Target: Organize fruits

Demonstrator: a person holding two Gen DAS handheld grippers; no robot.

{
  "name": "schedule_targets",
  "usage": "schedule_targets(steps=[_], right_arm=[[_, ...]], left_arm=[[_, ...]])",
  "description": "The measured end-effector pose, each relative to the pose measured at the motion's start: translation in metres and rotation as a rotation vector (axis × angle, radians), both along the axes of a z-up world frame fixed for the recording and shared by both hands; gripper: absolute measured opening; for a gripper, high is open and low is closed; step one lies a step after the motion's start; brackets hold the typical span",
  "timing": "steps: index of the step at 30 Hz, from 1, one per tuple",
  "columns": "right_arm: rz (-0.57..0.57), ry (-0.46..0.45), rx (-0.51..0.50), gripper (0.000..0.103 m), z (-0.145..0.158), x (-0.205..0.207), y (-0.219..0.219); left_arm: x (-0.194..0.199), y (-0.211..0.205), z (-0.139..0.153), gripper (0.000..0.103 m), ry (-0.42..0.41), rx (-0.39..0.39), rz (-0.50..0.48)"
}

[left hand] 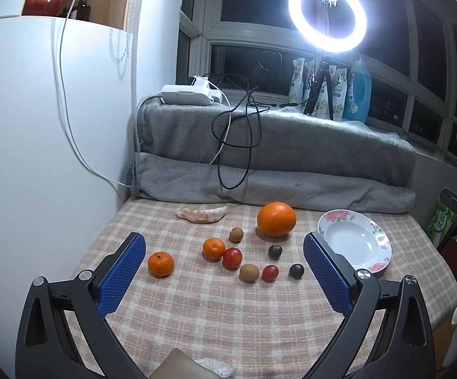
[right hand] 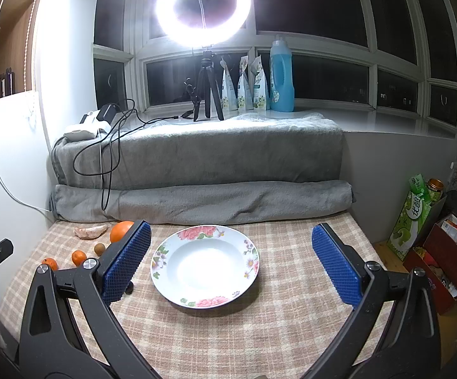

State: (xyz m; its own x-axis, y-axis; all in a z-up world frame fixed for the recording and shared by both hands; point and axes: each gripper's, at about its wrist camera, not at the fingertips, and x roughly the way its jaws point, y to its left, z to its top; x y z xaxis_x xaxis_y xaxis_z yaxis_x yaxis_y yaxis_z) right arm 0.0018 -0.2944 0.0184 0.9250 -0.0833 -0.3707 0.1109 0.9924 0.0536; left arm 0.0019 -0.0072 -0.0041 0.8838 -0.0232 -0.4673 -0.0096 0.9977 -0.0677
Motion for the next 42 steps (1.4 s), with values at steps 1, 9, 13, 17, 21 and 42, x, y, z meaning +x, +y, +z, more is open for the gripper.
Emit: schedule_targets(steps=[1,9,13,17,21,42], right_arm=[[0.0,-0.001,0.0,0.103,-0.001,0.0,0.0],[0.018,0.025,-0.016,0.103,-0.006,0.01,0.002],[0.048,0.043,-0.027,0.103,-0.01,0.016,0.004],[0.093,0.07,-0.011,0.103,-0.017,0.023,0.006],[0.144,0.086,-0.006,0.103,-0.022,0.029,0.01],[0.369,0.202,0.036,0.082,-0.035,0.084,0.048]], left_arm=[[0.0,0.0,0.0,0.1,0.0,-0.001,-0.001],[0.004,0.0,-0.007,0.1,0.017,0.004,0.006],[0.007,0.002,-0.011,0.1,0.027,0.005,0.004],[0.009,0.006,-0.018,0.1,0.048,0.007,-0.001],[0.011,0.013,-0.022,0.1,0.057,-0.001,0.009],[0.03,0.046,-0.048,0.086,0.13,-0.037,0.048]])
